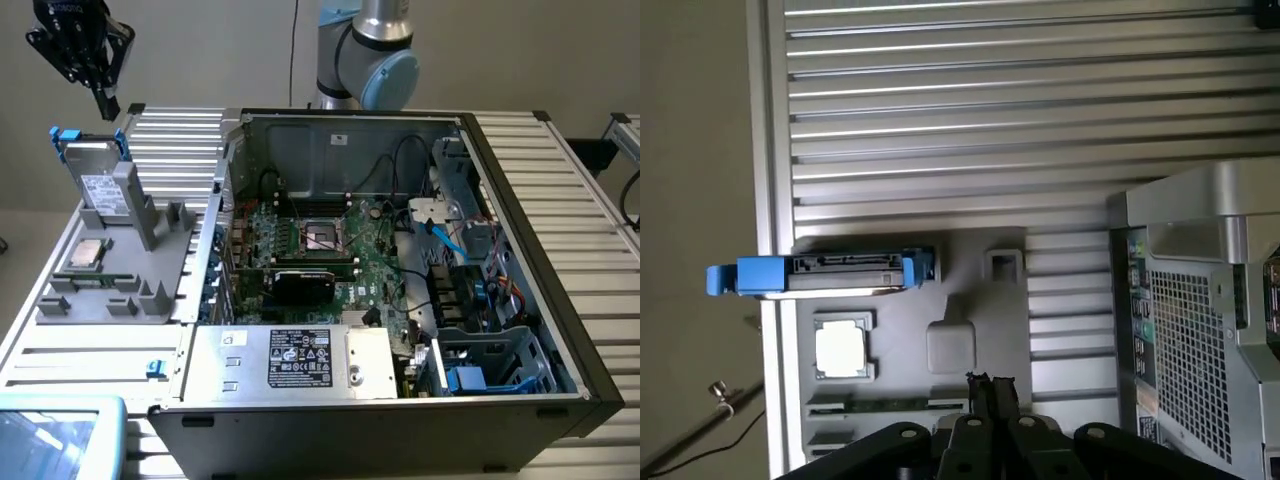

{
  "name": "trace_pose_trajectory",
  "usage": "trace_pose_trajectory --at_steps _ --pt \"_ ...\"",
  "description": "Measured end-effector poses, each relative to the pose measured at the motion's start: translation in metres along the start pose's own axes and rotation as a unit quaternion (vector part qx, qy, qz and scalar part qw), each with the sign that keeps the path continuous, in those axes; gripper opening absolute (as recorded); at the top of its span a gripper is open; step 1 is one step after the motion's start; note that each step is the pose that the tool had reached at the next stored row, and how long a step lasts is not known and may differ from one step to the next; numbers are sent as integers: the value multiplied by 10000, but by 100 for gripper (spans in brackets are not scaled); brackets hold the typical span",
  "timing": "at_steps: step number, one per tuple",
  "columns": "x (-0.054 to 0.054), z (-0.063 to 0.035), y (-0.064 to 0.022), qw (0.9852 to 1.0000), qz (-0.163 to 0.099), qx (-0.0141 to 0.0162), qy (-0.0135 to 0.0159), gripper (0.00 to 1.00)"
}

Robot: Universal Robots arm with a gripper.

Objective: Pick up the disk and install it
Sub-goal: 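Reach for the disk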

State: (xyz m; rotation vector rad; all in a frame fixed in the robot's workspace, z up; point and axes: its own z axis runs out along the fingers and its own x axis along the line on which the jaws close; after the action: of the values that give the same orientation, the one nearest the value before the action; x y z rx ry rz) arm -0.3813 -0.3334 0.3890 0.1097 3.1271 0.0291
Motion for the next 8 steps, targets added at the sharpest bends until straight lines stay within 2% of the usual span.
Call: trace_pose_trajectory --at_steps 8 --pt "373 47 133 10000 0 6 0 11"
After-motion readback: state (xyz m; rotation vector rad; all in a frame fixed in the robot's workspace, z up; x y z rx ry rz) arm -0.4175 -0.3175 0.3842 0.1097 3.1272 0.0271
